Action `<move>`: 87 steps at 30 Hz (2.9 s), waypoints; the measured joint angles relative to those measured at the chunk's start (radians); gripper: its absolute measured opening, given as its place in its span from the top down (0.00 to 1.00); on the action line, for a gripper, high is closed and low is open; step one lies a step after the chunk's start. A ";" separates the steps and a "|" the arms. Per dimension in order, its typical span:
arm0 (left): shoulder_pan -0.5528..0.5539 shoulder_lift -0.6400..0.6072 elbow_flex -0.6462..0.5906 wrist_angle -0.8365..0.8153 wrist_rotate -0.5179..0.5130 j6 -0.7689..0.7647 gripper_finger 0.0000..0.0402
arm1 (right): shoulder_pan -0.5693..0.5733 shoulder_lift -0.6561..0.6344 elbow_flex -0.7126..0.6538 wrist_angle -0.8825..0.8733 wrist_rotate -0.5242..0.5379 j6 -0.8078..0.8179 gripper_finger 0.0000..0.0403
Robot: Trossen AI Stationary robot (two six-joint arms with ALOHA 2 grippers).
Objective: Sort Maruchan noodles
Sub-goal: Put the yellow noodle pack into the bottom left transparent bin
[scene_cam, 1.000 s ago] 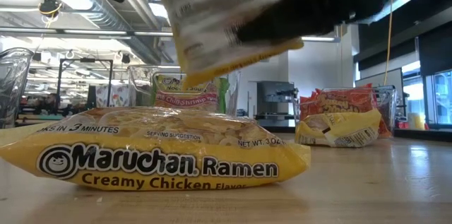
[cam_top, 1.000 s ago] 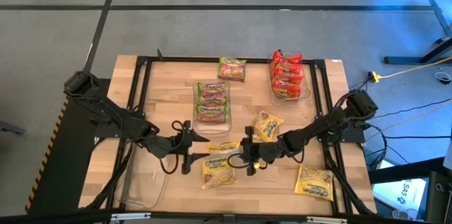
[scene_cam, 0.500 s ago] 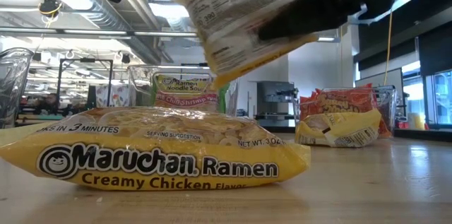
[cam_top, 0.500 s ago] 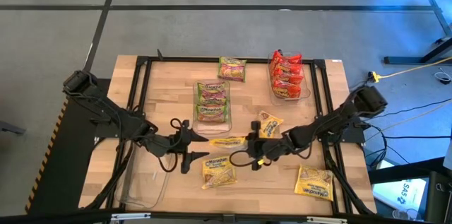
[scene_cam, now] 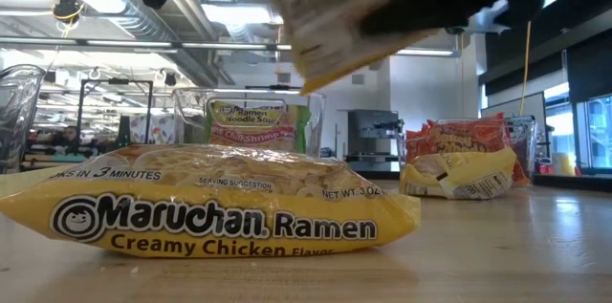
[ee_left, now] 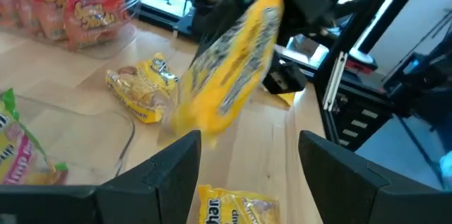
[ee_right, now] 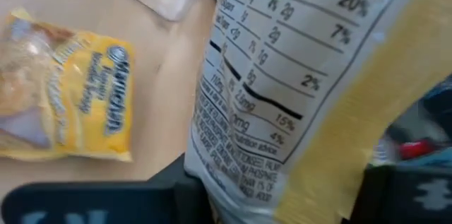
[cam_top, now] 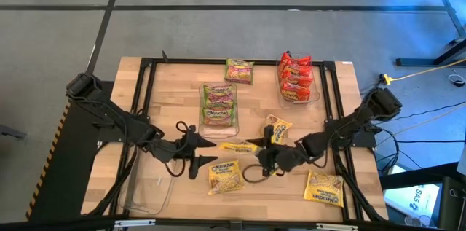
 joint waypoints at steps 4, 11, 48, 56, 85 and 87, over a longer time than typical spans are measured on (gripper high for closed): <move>-0.001 0.024 0.000 0.007 -0.037 -0.067 0.42 | 0.041 -0.011 0.031 -0.046 0.148 -0.077 0.73; -0.006 0.065 0.000 0.082 -0.057 -0.145 0.42 | 0.061 -0.011 0.048 -0.103 0.386 -0.191 0.73; 0.174 0.285 0.000 0.728 -0.103 -0.244 0.42 | -0.028 -0.009 0.048 -0.070 0.542 -0.566 0.73; 0.226 0.286 0.000 0.665 -0.111 -0.419 0.42 | -0.028 -0.008 0.047 -0.007 0.575 -0.802 0.73; 0.288 0.285 0.001 0.711 -0.052 -0.361 0.42 | -0.090 0.007 0.049 0.179 0.610 -0.964 0.73; 0.284 0.285 0.001 0.713 -0.041 -0.360 0.42 | -0.093 0.008 0.048 0.212 0.617 -0.965 0.73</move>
